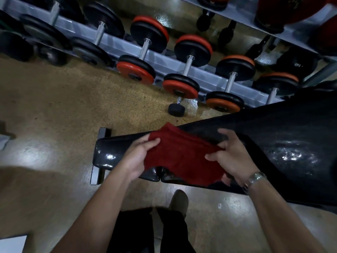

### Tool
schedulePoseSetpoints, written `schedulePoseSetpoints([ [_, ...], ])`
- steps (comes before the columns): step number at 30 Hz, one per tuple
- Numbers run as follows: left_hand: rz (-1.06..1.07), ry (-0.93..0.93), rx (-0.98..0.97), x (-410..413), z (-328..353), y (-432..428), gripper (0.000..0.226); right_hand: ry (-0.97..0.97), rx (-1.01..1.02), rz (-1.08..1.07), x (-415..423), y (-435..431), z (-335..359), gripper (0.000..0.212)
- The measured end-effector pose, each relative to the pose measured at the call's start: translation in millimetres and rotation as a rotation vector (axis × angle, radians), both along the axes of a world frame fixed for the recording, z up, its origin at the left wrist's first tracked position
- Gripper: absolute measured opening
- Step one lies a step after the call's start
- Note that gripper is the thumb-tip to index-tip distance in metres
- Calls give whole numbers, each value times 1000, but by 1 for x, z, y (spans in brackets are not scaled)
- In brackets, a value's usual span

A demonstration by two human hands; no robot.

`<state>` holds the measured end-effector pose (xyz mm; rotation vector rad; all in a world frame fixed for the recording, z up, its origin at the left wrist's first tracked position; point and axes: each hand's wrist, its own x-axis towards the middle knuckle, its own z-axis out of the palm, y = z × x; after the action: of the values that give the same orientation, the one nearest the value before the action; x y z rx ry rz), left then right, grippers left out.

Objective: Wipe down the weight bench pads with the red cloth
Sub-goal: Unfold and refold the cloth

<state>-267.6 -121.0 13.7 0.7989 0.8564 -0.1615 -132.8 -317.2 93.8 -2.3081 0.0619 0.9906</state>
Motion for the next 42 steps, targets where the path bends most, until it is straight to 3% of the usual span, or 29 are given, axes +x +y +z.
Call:
schedulePoseSetpoints([
  [2, -5, -8, 61, 2, 6, 13, 27, 38, -156, 98, 8, -5, -7, 57],
  [4, -28, -14, 78, 5, 12, 23, 26, 133, -156, 132, 12, -9, -14, 48],
  [7, -17, -20, 40, 6, 16, 36, 28, 221, 140, -54, 9, -11, -19, 35],
  [12, 51, 37, -7, 10, 17, 44, 30, 475, 542, -303, 5, -8, -30, 41],
  [15, 110, 108, -55, 18, 16, 45, 30, 521, 637, -290, 6, -1, -30, 62],
  [18, 162, 106, -94, 24, 20, 49, 30, 507, 705, -365, 12, 2, -34, 107],
  [20, 226, 72, -56, 24, 18, 53, 44, 443, 700, -403, 17, 6, -34, 123],
  [22, 177, 5, 56, 22, 16, 59, 62, 369, 698, -461, 23, 10, -31, 115],
  [24, 38, -58, 220, 20, 16, 59, 59, 280, 645, -491, 28, 12, -31, 95],
  [28, -66, 33, 622, 22, 26, 46, 33, -34, 233, -160, 33, 16, -40, 58],
  [32, -188, 135, 974, 24, 19, 42, 26, -13, 168, 65, 34, 27, -34, 53],
  [35, -205, 141, 1138, 22, 24, 44, 18, 8, 42, 292, 31, 32, -30, 57],
  [39, -266, 126, 1304, 19, 31, 58, 13, -228, -71, 429, 32, 31, -33, 30],
  [42, -331, 54, 1301, 14, 24, 78, 17, -248, -14, 382, 39, 25, -35, 12],
])
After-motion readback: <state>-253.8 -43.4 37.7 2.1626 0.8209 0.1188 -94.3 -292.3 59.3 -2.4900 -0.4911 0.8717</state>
